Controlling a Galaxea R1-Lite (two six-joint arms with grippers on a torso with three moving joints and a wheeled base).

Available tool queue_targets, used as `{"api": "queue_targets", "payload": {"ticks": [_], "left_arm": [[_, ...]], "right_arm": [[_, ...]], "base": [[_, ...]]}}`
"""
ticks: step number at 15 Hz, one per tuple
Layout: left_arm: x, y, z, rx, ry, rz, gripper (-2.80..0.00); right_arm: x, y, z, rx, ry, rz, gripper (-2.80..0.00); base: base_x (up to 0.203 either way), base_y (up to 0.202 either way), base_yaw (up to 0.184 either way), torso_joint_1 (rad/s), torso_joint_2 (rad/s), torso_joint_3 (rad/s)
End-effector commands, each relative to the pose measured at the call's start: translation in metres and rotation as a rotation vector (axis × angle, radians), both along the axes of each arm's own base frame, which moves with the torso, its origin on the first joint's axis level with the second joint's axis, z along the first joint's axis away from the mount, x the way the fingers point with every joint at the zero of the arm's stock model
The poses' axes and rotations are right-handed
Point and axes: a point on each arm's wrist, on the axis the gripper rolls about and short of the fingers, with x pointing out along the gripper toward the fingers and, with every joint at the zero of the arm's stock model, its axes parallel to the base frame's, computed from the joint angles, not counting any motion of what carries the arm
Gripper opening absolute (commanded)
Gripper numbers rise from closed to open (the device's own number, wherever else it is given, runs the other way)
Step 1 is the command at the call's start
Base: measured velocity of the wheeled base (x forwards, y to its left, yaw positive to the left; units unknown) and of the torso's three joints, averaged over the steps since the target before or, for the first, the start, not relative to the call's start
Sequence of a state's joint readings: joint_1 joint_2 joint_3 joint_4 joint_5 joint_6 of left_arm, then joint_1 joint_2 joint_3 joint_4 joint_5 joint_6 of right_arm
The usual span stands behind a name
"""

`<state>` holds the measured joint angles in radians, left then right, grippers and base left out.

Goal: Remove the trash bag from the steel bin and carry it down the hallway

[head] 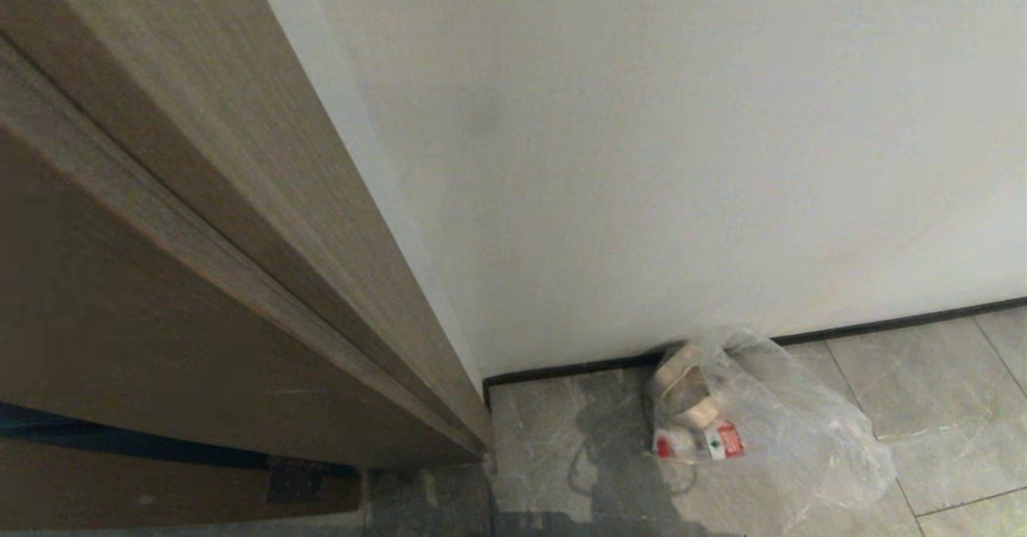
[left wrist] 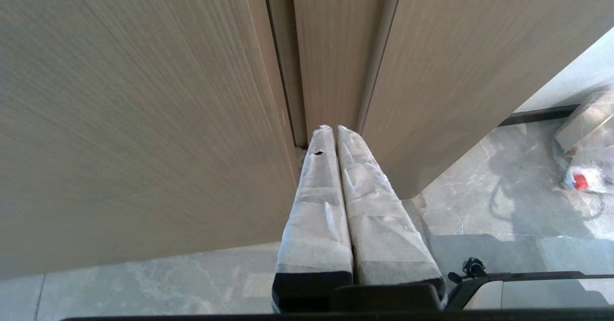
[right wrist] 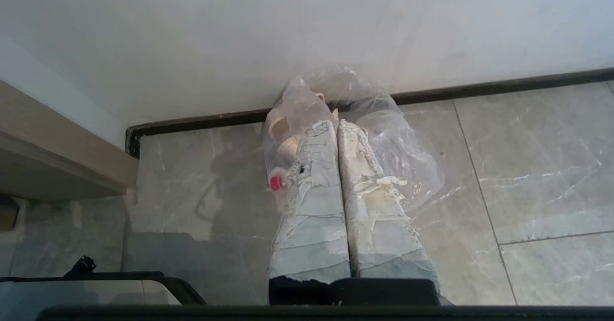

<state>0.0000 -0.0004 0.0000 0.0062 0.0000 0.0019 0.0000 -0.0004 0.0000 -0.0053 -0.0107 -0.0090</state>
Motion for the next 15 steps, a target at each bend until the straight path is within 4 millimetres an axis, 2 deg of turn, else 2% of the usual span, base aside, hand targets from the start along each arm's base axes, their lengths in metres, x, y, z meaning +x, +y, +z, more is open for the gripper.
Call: {"api": "queue_targets", "payload": {"ticks": [1,15], "left_arm": [[0.0,0.0,0.0,-0.002,0.0,0.0,-2.8],[0.0001,0.0,-0.0001,-0.007,0.0,0.0,-2.8]], "right_arm": [[0.0003,0.0,-0.0003,0.0,0.003,0.0,-2.8],[0.0003,0.0,-0.0003,0.0,0.003,0.0,-2.8]], "base": [[0.0,0.0,0.0,0.002,0.0,0.131],[0.0,0.0,0.0,0.001,0.0,0.195]]}}
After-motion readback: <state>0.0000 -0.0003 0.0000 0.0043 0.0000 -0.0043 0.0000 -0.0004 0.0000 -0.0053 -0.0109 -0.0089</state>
